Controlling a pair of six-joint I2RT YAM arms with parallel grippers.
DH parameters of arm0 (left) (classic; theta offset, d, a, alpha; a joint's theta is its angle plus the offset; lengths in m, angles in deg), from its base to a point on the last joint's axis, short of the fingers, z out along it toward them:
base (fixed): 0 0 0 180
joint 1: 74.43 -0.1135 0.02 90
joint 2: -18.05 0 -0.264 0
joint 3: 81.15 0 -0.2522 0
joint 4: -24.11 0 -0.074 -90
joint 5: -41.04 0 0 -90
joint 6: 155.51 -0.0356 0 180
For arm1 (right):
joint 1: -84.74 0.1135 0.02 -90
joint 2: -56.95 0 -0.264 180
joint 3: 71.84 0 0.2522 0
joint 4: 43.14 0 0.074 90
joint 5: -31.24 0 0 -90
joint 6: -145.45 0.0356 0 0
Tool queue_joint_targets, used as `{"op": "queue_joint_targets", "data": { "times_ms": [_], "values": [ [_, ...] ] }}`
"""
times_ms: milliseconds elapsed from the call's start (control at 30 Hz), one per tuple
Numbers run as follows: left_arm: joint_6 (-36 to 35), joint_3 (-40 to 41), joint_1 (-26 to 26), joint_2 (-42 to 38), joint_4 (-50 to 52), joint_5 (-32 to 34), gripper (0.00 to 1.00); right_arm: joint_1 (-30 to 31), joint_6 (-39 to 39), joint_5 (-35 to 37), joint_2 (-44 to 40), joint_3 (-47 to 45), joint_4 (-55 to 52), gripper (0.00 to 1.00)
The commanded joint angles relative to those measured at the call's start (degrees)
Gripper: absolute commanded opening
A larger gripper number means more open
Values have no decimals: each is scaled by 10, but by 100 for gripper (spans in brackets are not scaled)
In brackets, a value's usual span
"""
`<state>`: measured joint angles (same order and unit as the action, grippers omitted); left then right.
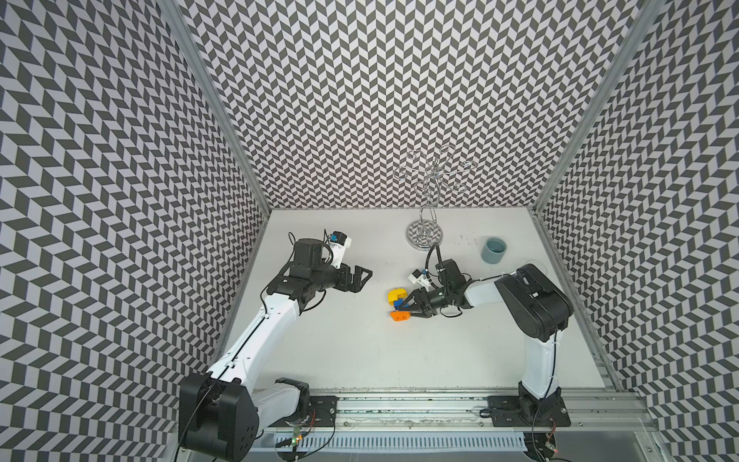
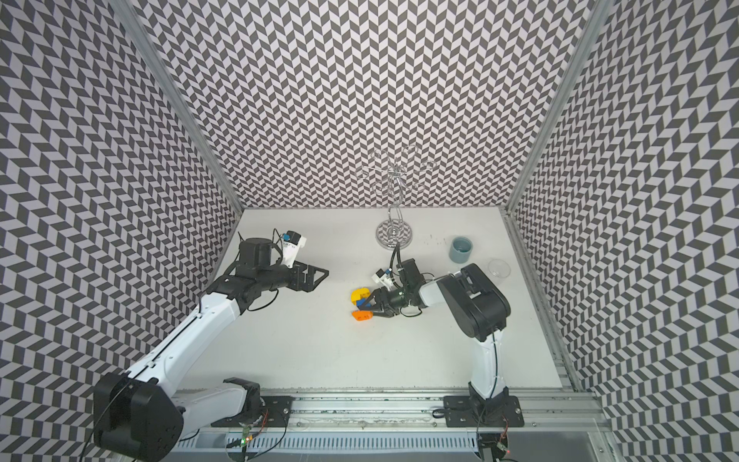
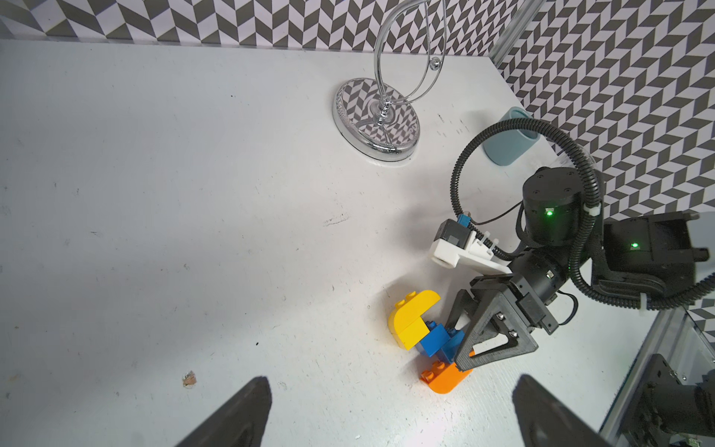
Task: Assemble the letter s with lego
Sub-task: Adjust the lego brick at the center of the board.
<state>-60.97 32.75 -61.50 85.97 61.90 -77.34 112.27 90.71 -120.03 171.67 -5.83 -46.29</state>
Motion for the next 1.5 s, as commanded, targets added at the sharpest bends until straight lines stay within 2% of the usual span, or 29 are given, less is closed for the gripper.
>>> {"op": "queue_joint_targets", "data": {
  "times_ms": [0, 200, 333, 400, 467, 633, 800, 933, 1033, 1133, 1200, 1333, 1400, 1467],
  "values": [
    [-8, -17, -5, -3, 4, -7, 99, -6, -34, 91, -4, 6, -73, 56],
    [-6, -11, -5, -11, 1, -1, 99, -2, -105, 194, -20, 33, -166, 56],
    [-3, -5, -6, -16, -4, 0, 99, 1, -142, 234, -20, 47, -200, 58],
    [-2, -2, -6, -17, -7, 0, 99, 1, -151, 245, -20, 50, -204, 68],
    [2, 1, -7, -18, -12, 0, 99, 1, -157, 248, -20, 51, -203, 72],
    [6, 10, -10, -22, -23, 1, 99, 1, -159, 254, -23, 51, -194, 72],
    [19, 26, -17, -30, -48, 20, 99, 1, -179, 305, -48, 50, -191, 72],
    [36, 63, -26, -47, -111, 49, 99, -1, -210, 350, -84, 39, -160, 72],
    [42, 95, -40, -61, -179, 93, 99, -7, -257, 388, -142, 20, -120, 73],
    [65, 148, -64, -74, -285, 145, 99, -26, -307, 414, -222, -13, -65, 73],
    [95, 179, -91, -70, -338, 155, 99, -47, -341, 430, -266, -32, -38, 73],
    [171, 244, -138, -57, -436, 200, 99, -116, -407, 457, -336, -93, 53, 73],
    [167, 270, -156, -55, -471, 214, 99, -166, -409, 457, -351, -134, 117, 73],
    [131, 301, -166, -61, -513, 223, 99, -208, -414, 449, -347, -173, 168, 73]
  ]
}}
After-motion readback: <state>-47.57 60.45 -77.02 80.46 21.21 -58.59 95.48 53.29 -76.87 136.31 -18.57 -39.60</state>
